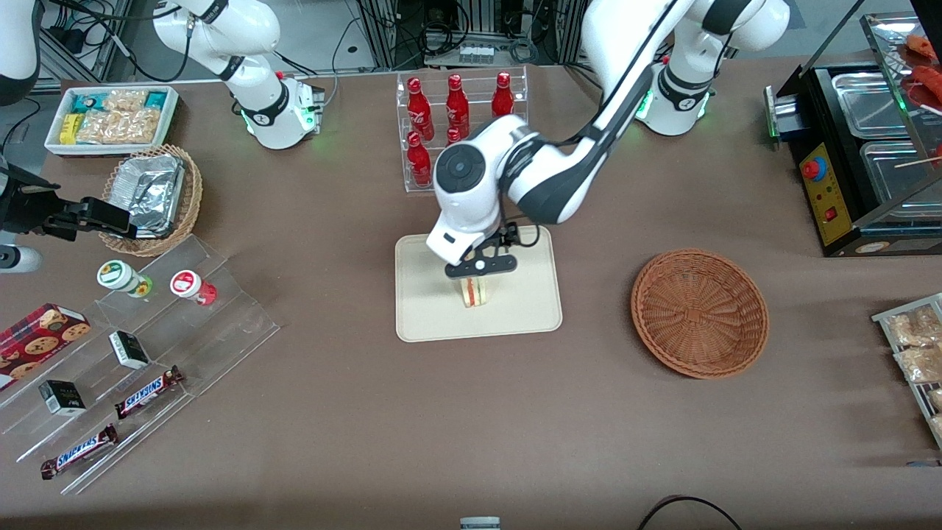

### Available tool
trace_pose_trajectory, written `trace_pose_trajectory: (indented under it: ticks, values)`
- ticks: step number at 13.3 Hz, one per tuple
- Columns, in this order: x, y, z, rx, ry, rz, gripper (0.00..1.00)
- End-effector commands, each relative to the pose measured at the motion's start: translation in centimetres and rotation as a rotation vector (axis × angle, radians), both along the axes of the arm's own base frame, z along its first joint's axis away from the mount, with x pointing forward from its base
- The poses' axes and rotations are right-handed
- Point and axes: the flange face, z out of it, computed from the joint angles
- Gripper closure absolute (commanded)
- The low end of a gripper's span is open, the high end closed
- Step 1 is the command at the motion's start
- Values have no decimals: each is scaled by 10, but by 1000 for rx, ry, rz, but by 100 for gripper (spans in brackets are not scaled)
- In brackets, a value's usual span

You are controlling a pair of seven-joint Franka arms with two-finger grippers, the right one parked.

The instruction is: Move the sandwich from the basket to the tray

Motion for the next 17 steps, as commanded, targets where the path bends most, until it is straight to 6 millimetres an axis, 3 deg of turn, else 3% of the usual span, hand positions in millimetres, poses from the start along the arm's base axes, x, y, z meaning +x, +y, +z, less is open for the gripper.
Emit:
trace_pose_trajectory:
  ticks: [1,3,6,11,17]
  values:
    - [5,47,62,39,4,49,0]
    - [17,89,112,24,-21,86,0]
    - [26,158,167,29,-4,24,0]
    - [29,276,214,1,-14,-49,0]
    - [45,407,242,-76,5,-131,0]
